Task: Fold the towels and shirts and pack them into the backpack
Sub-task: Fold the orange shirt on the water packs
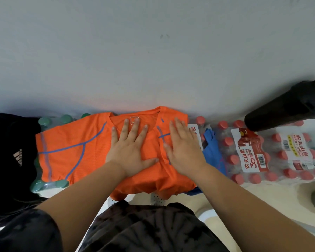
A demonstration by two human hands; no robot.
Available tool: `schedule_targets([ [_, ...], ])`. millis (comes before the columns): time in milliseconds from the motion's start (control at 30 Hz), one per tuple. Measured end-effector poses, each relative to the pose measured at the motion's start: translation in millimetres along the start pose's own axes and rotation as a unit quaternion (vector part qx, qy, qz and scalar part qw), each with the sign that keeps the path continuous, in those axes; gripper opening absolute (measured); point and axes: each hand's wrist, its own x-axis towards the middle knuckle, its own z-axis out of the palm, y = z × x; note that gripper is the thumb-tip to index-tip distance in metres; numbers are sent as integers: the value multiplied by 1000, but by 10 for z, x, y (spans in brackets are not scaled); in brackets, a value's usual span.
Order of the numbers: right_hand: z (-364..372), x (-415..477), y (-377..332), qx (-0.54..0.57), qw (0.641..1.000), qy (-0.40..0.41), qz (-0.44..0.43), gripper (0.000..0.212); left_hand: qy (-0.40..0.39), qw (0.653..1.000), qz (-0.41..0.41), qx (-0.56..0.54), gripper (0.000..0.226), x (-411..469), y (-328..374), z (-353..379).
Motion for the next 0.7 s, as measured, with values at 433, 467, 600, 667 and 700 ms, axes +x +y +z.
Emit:
schedule_targets([
  [433,72,-102,501,-173,981,-48,75,93,-22,999,24,23,110,149,136,-25],
  [467,52,-109,544,-175,980,-52,79,93,-22,999,25,24,109,165,160,-29],
  [600,5,-103,548,-180,978,-64,79,95,-21,999,22,19,105,166,166,-50],
  [667,-22,-102,486,-184,978,-60,81,98,-9,1000,13,10,102,106,109,-82],
  [700,-41,-96,433,-184,979,-48,75,99,-1,1000,5,6,101,59,62,-103],
])
